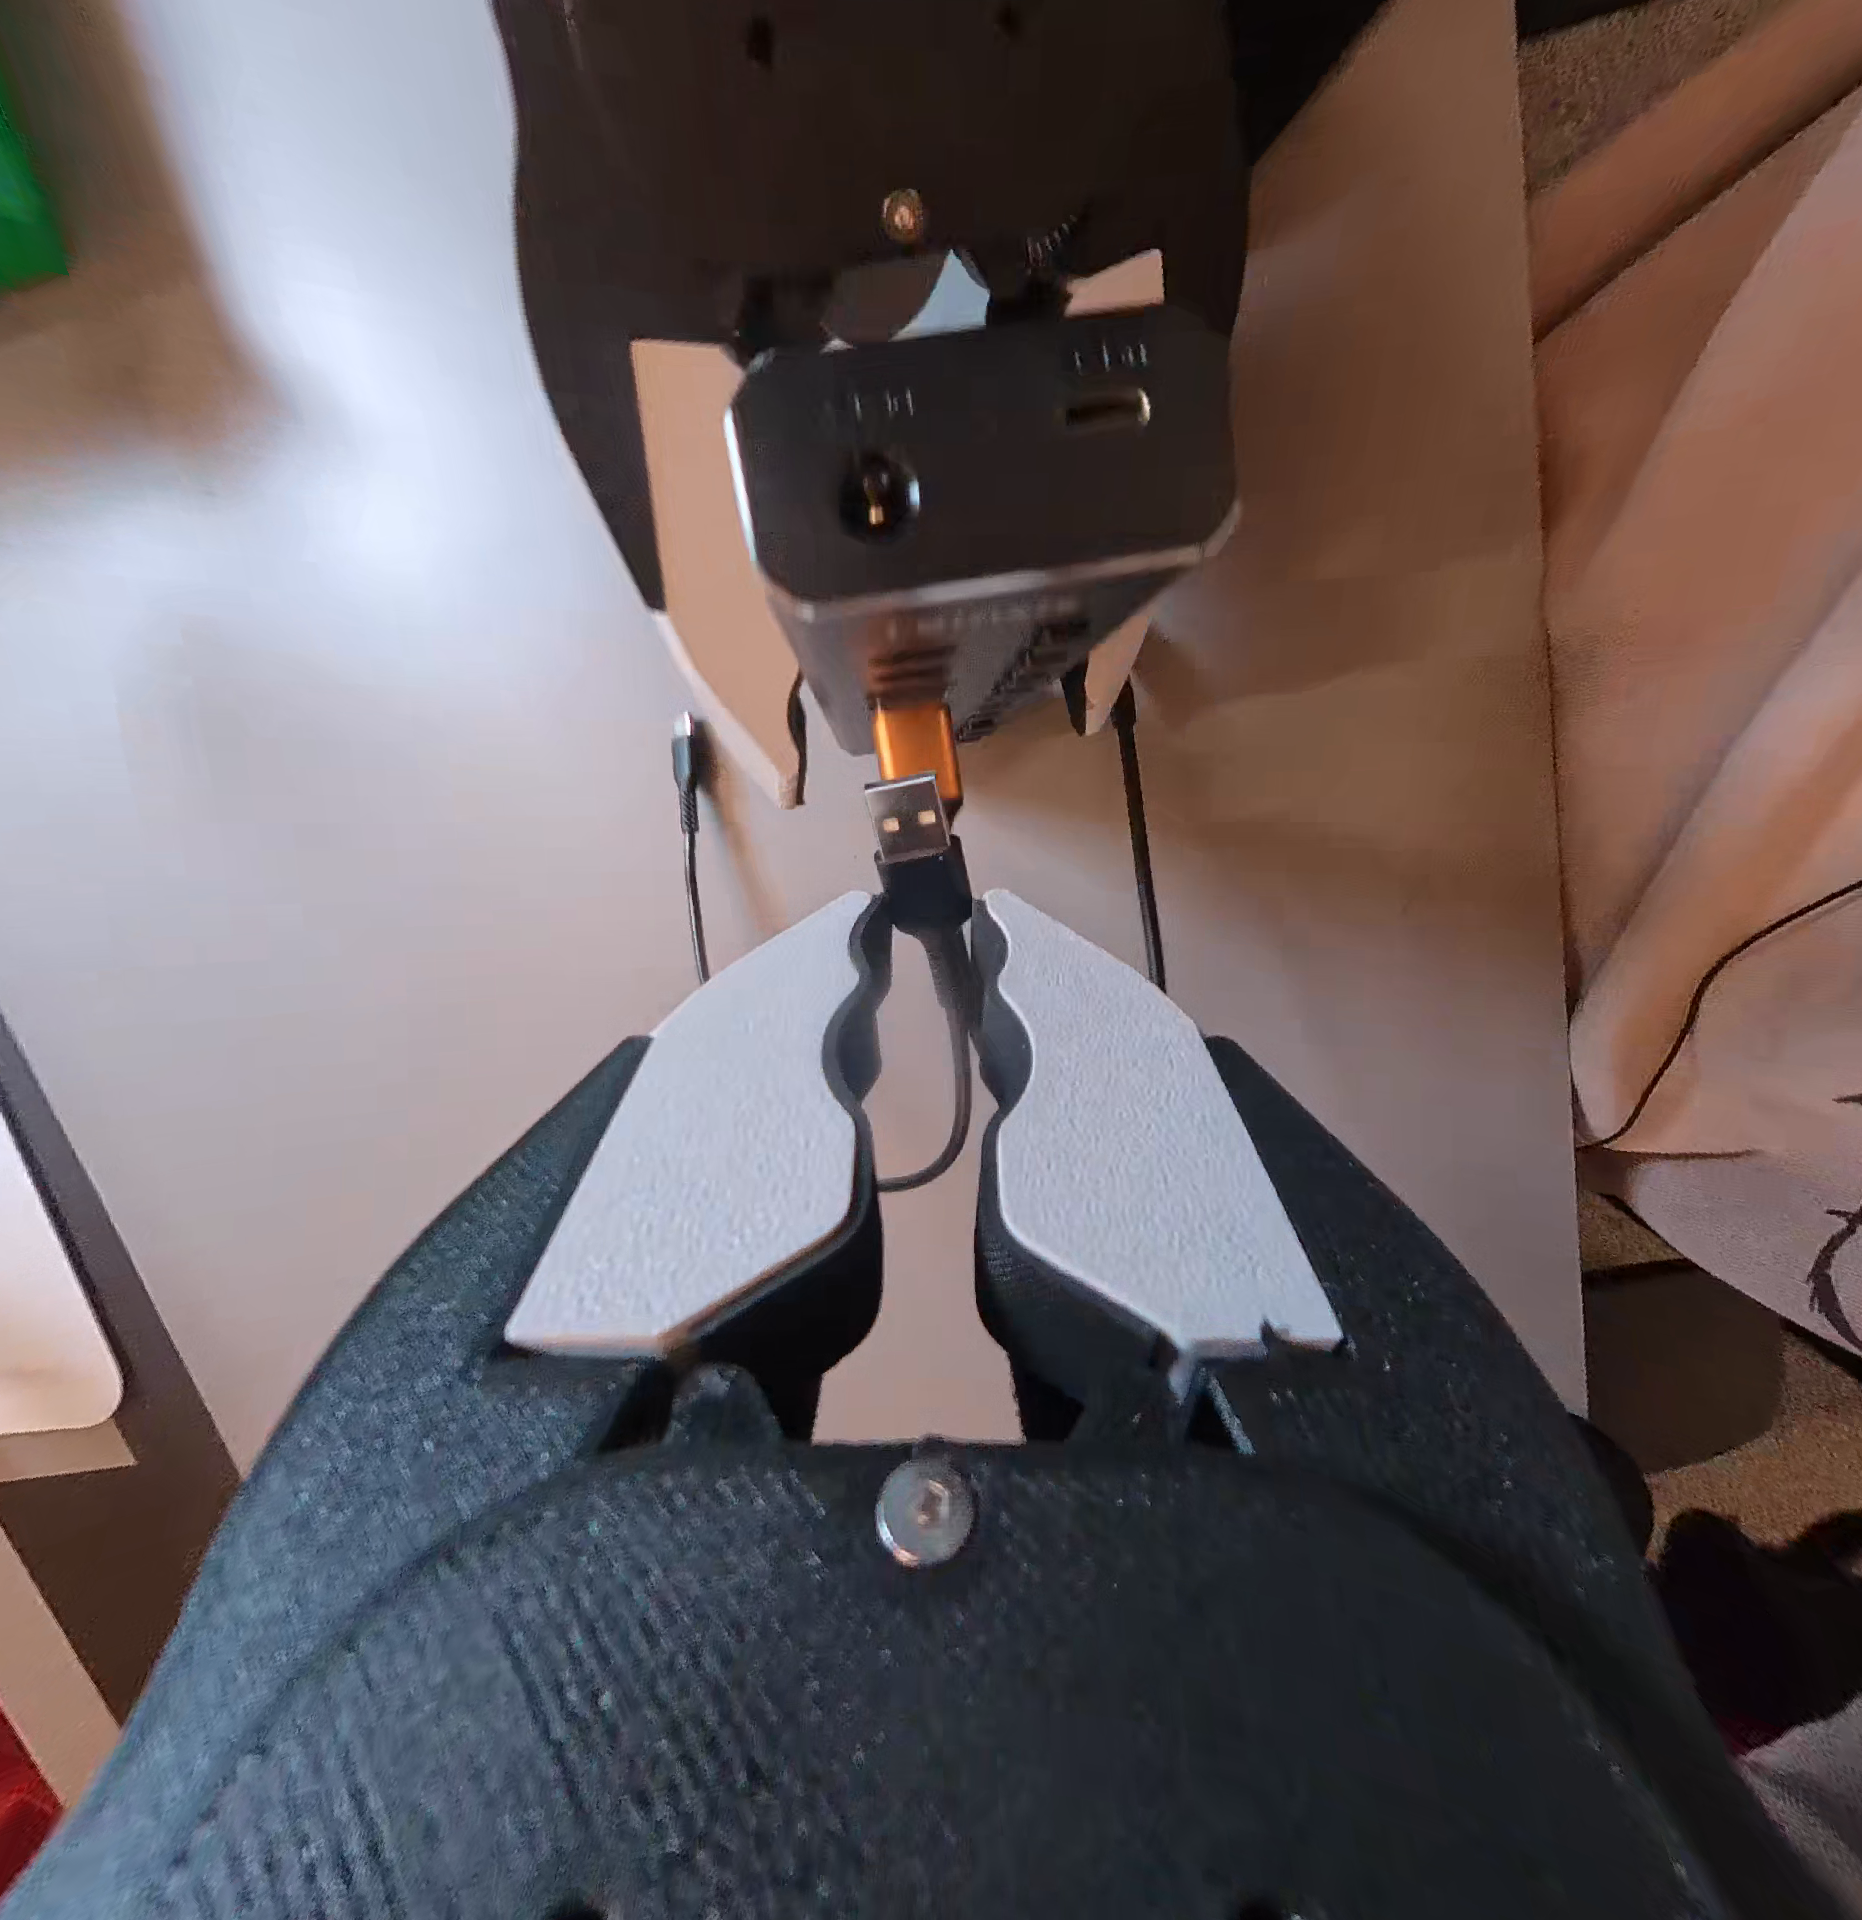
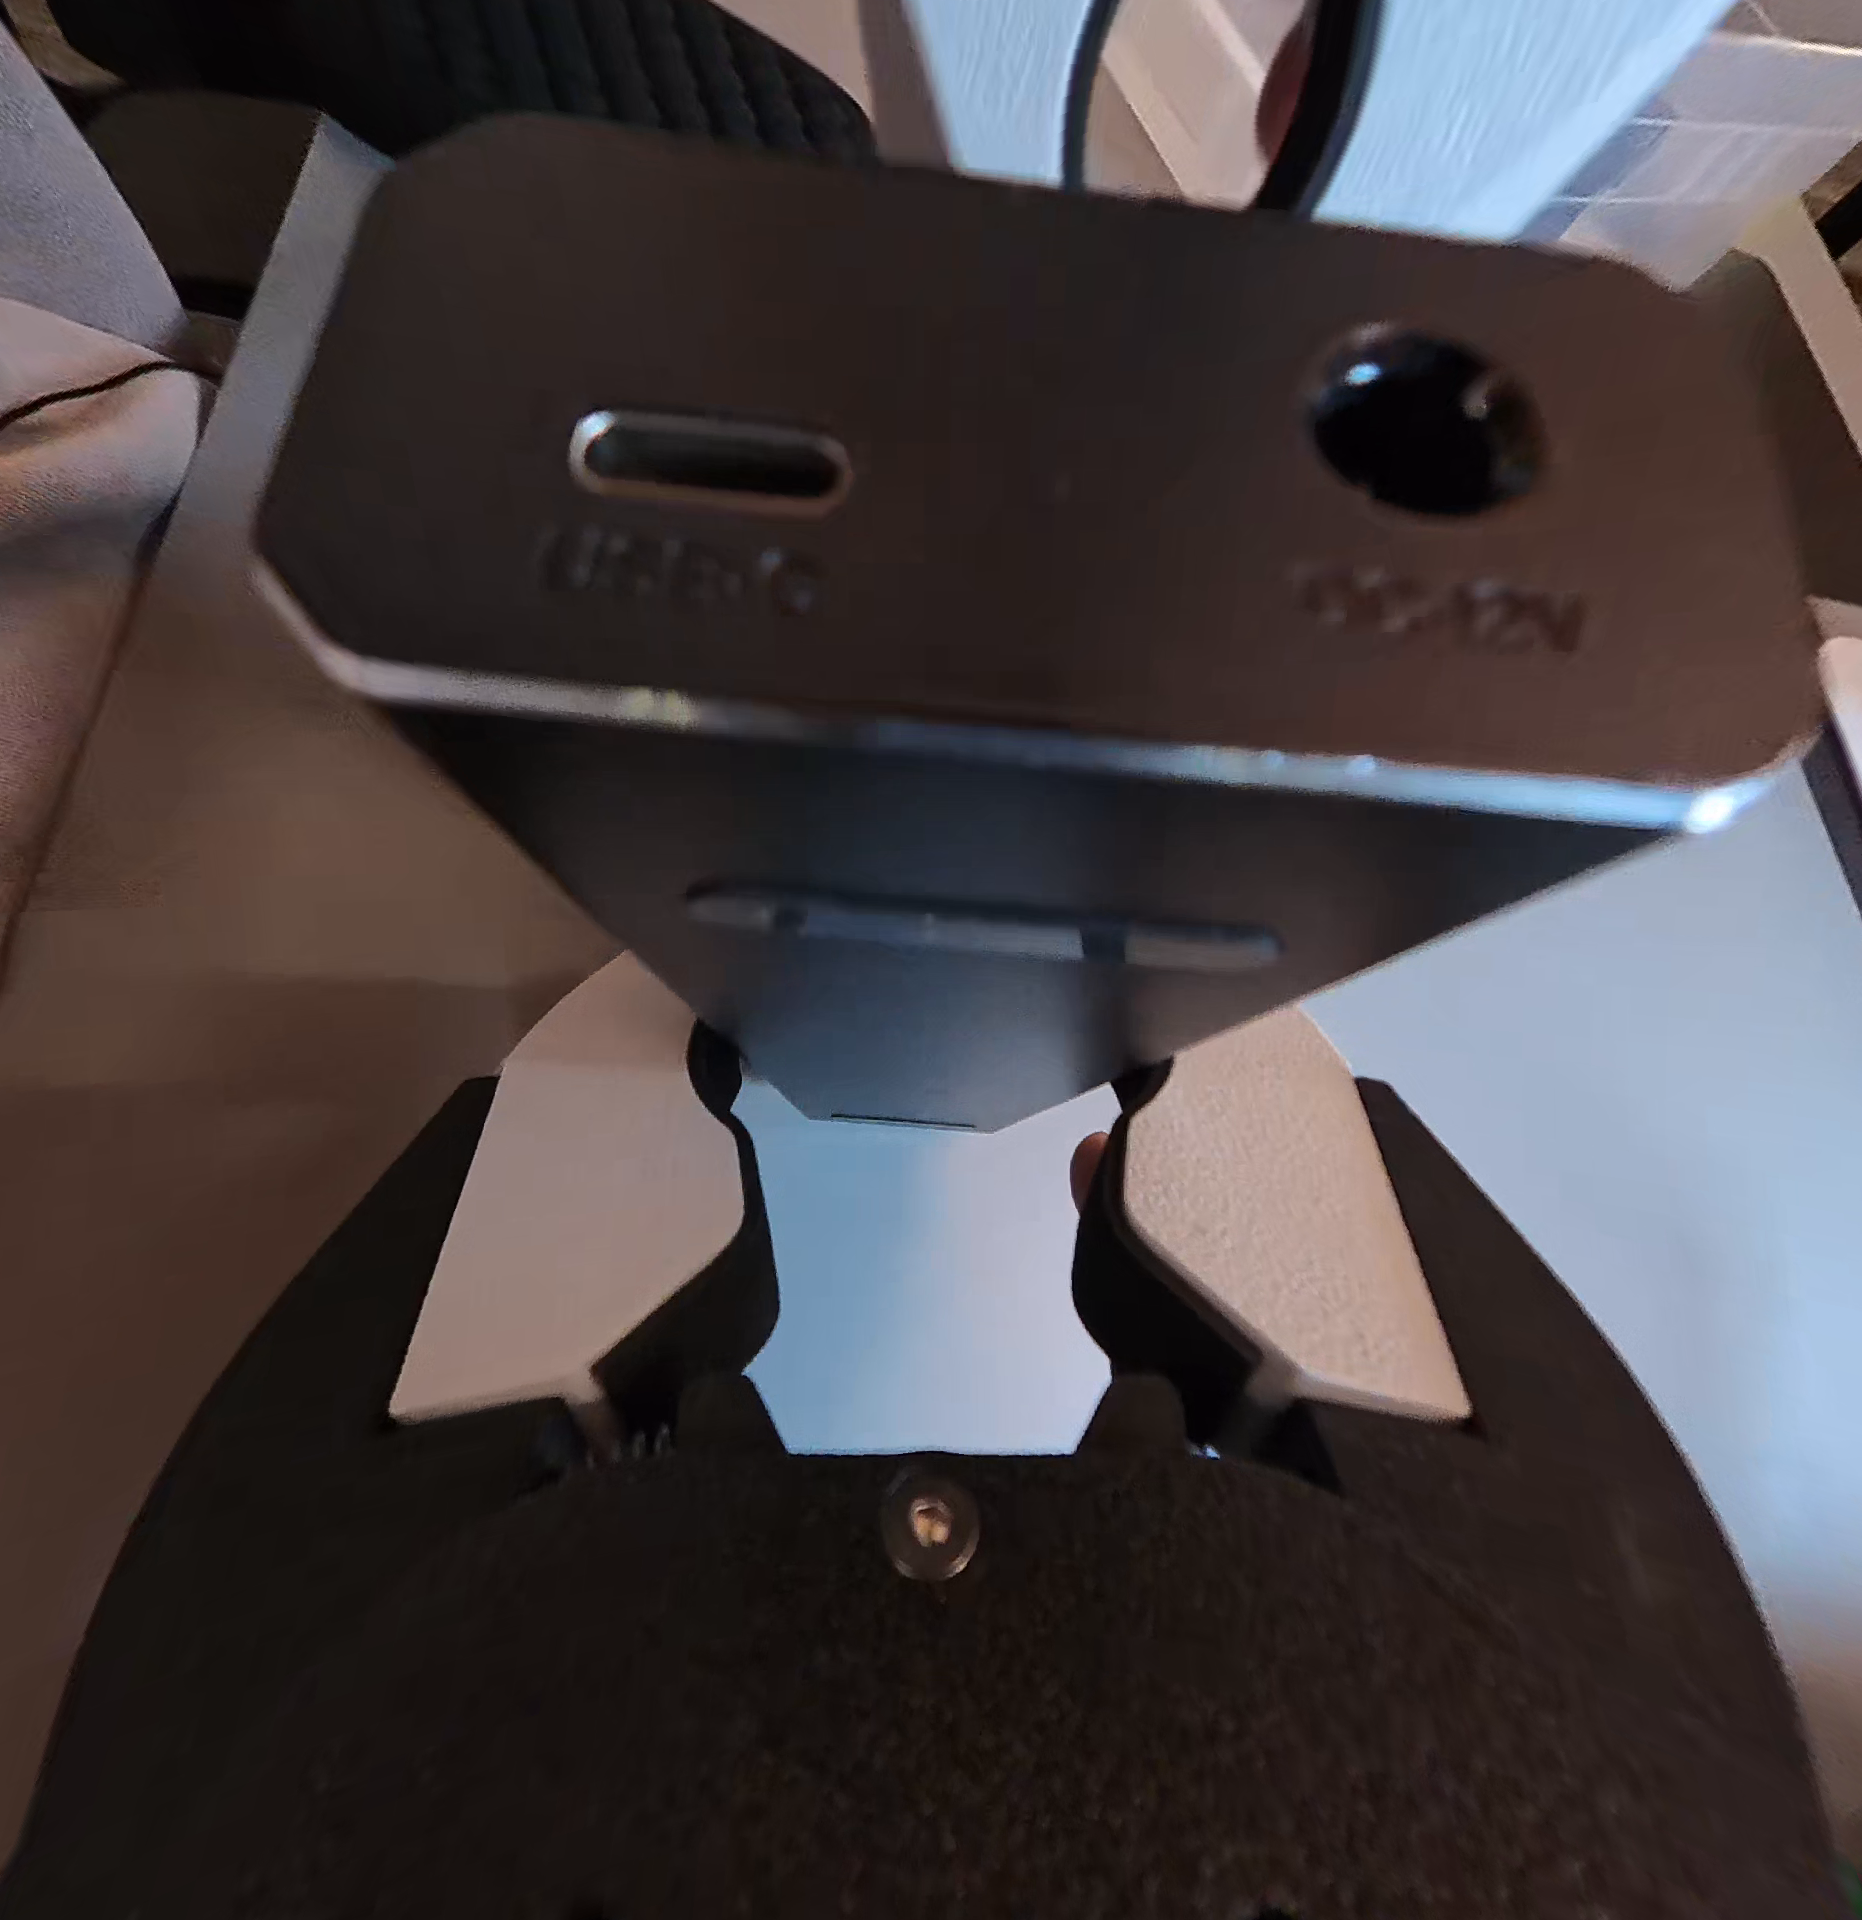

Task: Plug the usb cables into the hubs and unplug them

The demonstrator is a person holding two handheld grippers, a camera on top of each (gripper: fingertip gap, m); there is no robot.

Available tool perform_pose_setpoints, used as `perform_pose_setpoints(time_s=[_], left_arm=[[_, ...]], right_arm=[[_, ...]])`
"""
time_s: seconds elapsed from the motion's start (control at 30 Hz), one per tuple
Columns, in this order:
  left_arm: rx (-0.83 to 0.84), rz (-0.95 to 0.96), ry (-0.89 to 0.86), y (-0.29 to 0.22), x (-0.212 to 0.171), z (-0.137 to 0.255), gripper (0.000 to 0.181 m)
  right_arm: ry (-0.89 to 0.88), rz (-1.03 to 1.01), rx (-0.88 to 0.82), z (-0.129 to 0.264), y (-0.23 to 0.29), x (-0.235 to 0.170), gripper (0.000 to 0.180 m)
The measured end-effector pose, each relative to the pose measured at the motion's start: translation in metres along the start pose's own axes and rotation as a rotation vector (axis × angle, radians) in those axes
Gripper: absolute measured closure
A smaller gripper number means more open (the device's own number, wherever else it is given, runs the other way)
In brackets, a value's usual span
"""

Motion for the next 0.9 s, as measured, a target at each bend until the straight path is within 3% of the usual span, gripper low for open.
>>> perform_pose_setpoints(time_s=[0.27, 0.67, 0.9], left_arm=[[-0.025, -0.044, 0.121, -0.001, 0.014, -0.020, 0.166], [-0.053, -0.071, 0.194, -0.001, 0.024, -0.020, 0.166], [-0.053, -0.124, 0.370, -0.005, 0.026, -0.020, 0.165]], right_arm=[[0.020, -0.011, 0.019, -0.003, 0.002, -0.004, 0.109], [0.065, 0.003, 0.001, -0.005, 0.004, -0.006, 0.110], [0.087, 0.013, -0.009, -0.012, 0.006, -0.001, 0.110]])
Point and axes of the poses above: each gripper's, where its closed fingertips meet, z back along the fingers, x out of its top, y = z × x across the jaws, the point moved 6 cm from there along z, back along the fingers, and after that the axes turned 1 degree about x, right-handed, at the moved point
